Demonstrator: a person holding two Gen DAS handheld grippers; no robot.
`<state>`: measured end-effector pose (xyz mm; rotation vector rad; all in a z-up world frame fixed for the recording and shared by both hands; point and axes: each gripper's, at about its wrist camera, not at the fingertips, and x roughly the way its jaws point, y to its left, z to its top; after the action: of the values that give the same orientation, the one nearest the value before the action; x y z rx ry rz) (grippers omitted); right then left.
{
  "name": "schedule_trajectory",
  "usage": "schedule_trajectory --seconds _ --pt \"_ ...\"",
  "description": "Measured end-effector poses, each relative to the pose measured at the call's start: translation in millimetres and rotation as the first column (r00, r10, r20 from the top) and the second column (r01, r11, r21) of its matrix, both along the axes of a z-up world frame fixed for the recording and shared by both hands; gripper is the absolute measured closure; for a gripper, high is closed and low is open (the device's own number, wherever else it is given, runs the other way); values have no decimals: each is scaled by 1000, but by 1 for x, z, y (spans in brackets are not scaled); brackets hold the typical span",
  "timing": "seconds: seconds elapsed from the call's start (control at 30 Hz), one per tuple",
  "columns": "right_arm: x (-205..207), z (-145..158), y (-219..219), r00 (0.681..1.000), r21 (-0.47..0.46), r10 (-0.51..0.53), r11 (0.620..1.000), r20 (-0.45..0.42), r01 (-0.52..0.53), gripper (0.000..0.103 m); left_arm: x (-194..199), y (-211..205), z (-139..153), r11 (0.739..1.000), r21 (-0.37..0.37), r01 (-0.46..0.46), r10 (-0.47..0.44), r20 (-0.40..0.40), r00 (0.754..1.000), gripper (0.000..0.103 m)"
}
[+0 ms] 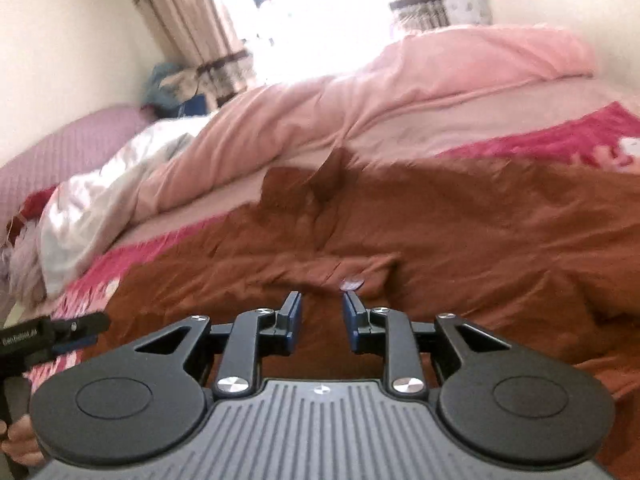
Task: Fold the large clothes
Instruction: 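Grasp the other sleeve with the right gripper and swing it across the body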
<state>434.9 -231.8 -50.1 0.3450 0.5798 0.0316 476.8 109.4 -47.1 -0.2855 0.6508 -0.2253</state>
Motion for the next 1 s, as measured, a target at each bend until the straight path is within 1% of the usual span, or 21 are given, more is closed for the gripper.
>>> schedule_trajectory --seconds 0.1,0.17,0.23,0.3,0.33,0.37,0.4,0.43,0.5,0.53,0.6,0.63,0.7,0.73,0.77,0.83,0.93,1.0 --pt "16 -21 5 998 -12 -8 1000 -70 7 73 11 -1 -19 1000 18 -7 8 -66 998 25" --pt "16 -36 5 995 -20 -30 999 -97 28 75 17 -1 -31 1000 28 -9 12 -92 996 25" --pt "10 -38 1 997 1 -21 1000 -78 21 75 19 -2 -33 999 31 -10 13 -91 996 25" --pt "-2 -27 -11 999 51 -6 999 -38 8 71 17 -4 -27 999 38 -13 16 -88 996 25" --pt "-14 -19 -22 1000 80 -10 997 8 9 62 14 -4 -22 999 35 -10 13 -86 996 25" --pt "-29 -10 -36 998 104 -22 994 58 15 55 11 -4 -18 1000 27 -2 4 -84 996 25" --pt "-44 -3 -52 994 122 -46 992 97 34 41 8 -4 -14 1000 19 7 -6 -79 997 25" --pt "-59 2 -73 989 134 -88 988 120 71 36 4 -4 -11 1000 19 15 -14 -72 997 25" --pt "-86 6 -119 975 160 -192 972 113 172 35 -3 -6 -6 999 38 15 -13 -58 998 25" --pt "-100 4 -147 962 174 -258 955 94 239 36 -6 -6 -4 999 48 11 -9 -50 999 25" --pt "-127 -3 -196 916 193 -396 905 61 378 36 -12 -8 -1 998 62 10 -7 -38 999 25" --pt "-143 -8 -221 885 201 -463 873 53 445 36 -14 -9 -1 998 66 9 -6 -35 999 25" --pt "-167 -18 -261 825 214 -564 811 41 544 36 -16 -10 -1 997 74 5 -2 -38 999 25" --pt "-179 -25 -281 792 226 -610 774 20 591 38 -16 -11 -2 997 77 -1 4 -39 999 25" --pt "-187 -32 -299 765 243 -644 742 -1 625 39 -16 -11 -3 997 77 -6 9 -38 999 25" --pt "-203 -47 -328 725 295 -688 687 -33 664 41 -14 -12 -5 997 78 -11 14 -38 999 25" --pt "-211 -65 -357 688 371 -723 623 -63 689 41 -11 -15 -7 996 84 -25 29 -50 998 25" --pt "-211 -74 -373 665 421 -745 585 -59 693 41 -8 -16 -9 996 79 -35 39 -58 998 25"
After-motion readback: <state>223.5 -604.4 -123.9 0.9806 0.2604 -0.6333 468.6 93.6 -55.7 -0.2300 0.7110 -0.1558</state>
